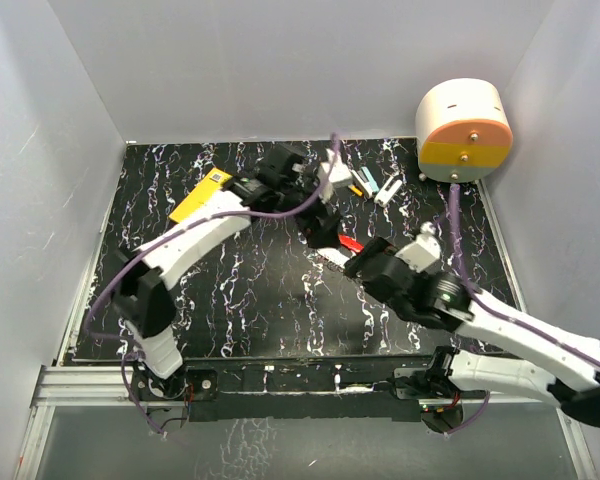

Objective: Put the keys on the keyring

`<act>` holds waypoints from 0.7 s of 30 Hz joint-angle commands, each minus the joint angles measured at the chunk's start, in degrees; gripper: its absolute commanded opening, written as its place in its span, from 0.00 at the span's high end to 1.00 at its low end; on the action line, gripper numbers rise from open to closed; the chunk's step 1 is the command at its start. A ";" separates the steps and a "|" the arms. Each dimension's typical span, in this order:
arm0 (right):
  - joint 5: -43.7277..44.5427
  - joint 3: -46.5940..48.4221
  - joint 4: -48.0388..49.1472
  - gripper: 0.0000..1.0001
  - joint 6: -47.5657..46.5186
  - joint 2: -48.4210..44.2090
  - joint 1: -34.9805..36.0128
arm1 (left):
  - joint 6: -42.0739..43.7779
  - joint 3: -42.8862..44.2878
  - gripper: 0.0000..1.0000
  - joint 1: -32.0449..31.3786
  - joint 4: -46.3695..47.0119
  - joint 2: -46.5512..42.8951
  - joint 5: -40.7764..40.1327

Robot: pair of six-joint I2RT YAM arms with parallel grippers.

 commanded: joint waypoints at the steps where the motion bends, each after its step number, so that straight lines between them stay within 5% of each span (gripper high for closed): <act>1: 0.60 10.77 -10.12 0.02 1.24 14.94 0.01 | -0.26 1.40 0.03 6.41 -0.55 -13.78 -14.99; 7: -0.42 20.12 -16.05 0.02 -5.91 27.60 0.44 | 3.17 -6.24 0.03 10.97 -0.09 -25.11 -30.63; 16: -3.37 11.33 5.33 0.01 -20.56 14.40 0.66 | -0.58 -15.43 0.03 23.11 0.88 -35.42 -28.68; 21: -2.45 13.77 0.23 0.02 -20.31 15.41 0.72 | -2.72 -16.44 0.03 26.67 1.66 -36.11 -25.48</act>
